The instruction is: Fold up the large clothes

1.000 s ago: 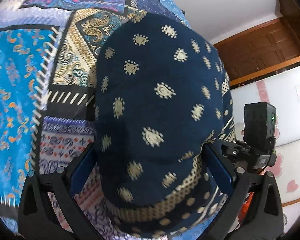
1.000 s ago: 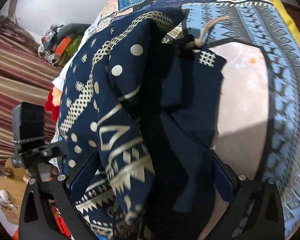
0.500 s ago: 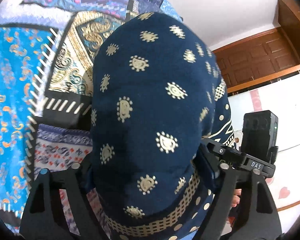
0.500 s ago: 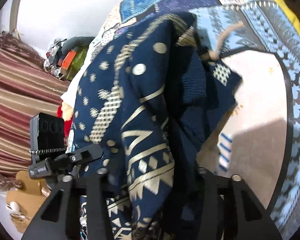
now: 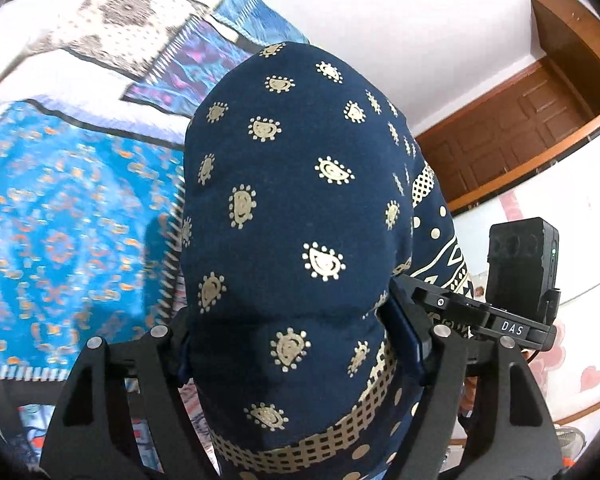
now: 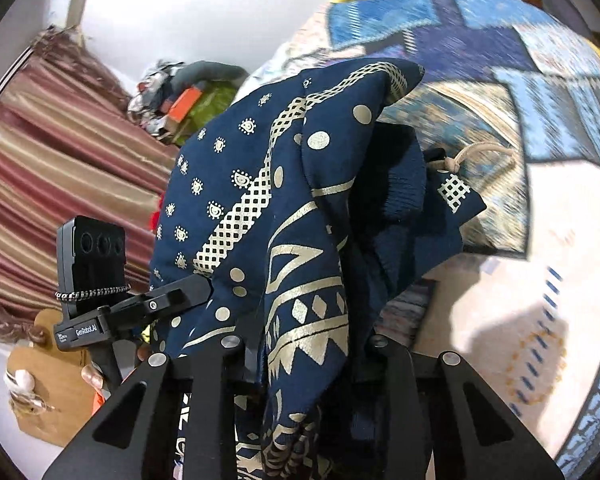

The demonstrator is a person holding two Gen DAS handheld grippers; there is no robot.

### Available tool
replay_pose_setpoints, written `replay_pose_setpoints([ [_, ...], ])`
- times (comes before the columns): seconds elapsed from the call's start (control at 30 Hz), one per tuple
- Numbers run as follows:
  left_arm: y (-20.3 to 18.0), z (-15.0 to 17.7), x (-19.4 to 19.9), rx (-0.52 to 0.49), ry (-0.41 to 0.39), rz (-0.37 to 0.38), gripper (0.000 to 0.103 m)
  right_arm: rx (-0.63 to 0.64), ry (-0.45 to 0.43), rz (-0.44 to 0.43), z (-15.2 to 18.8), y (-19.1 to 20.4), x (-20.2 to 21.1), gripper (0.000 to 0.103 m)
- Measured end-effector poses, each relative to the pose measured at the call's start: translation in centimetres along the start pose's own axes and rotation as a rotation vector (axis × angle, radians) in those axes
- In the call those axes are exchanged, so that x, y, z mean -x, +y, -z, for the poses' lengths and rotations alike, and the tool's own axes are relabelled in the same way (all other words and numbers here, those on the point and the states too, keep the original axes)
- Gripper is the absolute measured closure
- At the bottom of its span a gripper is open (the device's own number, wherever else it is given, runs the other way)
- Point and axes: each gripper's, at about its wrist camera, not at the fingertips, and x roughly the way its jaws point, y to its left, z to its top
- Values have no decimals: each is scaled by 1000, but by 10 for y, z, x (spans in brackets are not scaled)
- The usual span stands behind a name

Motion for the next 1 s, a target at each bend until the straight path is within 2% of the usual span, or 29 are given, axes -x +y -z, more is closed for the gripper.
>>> replay_pose_setpoints([
  [0.13,30,7,31,18,-21,-12,27,28,8,-19,1,23,-11,79],
  [0.3,67,16,50,53,-26,-49,26,45,69,-34,5,43,-53,79],
  [0.53,134,34,39,160,26,-77,27,35,189,-20,14,44,-130,79],
  [0.67,170,48,28,219,63,-99,27,41,255,17,22,38,-166,79],
  [0.77,166,56,31,168,54,-111,25,105,282,68,26,37,-176,79],
  [0.9,153,63,40,131,53,-188,23,251,269,148,32,54,-162,78],
  [1.0,145,61,53,98,13,-262,23,365,222,221,36,73,-141,78],
])
